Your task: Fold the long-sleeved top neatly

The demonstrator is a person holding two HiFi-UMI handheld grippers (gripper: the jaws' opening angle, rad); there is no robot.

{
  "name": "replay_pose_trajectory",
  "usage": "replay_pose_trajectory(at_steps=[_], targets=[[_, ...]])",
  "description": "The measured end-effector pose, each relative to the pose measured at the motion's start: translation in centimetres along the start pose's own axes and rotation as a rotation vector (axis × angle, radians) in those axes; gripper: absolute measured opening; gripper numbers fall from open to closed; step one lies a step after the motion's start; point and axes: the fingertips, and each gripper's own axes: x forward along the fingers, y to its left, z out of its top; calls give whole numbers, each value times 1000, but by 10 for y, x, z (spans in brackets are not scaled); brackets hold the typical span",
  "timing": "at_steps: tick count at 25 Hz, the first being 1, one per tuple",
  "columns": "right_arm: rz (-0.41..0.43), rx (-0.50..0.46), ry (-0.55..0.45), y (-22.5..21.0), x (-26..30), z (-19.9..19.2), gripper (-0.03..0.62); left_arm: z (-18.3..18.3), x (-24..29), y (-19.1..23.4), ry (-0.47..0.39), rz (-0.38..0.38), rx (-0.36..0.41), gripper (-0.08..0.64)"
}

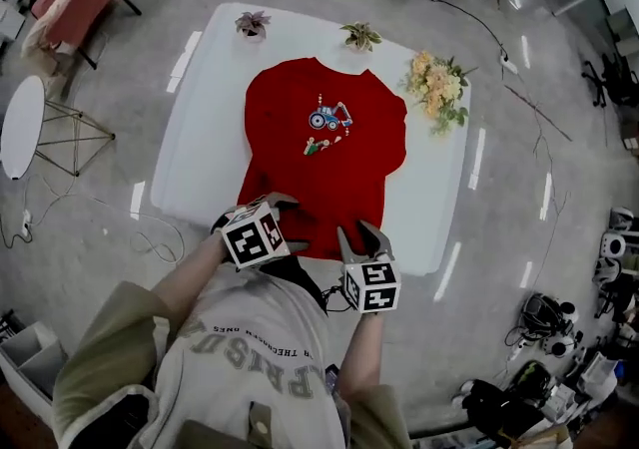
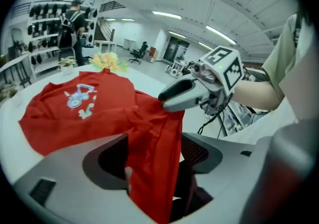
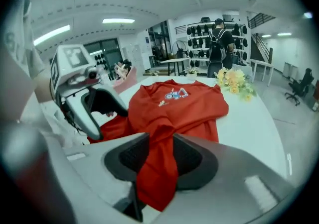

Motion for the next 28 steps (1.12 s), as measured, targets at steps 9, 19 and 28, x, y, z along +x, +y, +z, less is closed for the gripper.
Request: replay_pose_trajectory(at_steps=[9, 19, 28], targets=[[122, 55, 56, 13, 79, 34, 296, -90, -52, 32, -17, 237, -297, 313], [-65, 166, -10, -3, 42, 52, 46, -89, -81, 64, -91, 290, -292, 313], [-372, 397, 100, -81, 1, -23, 77, -31, -70, 168, -10, 462, 0, 311]])
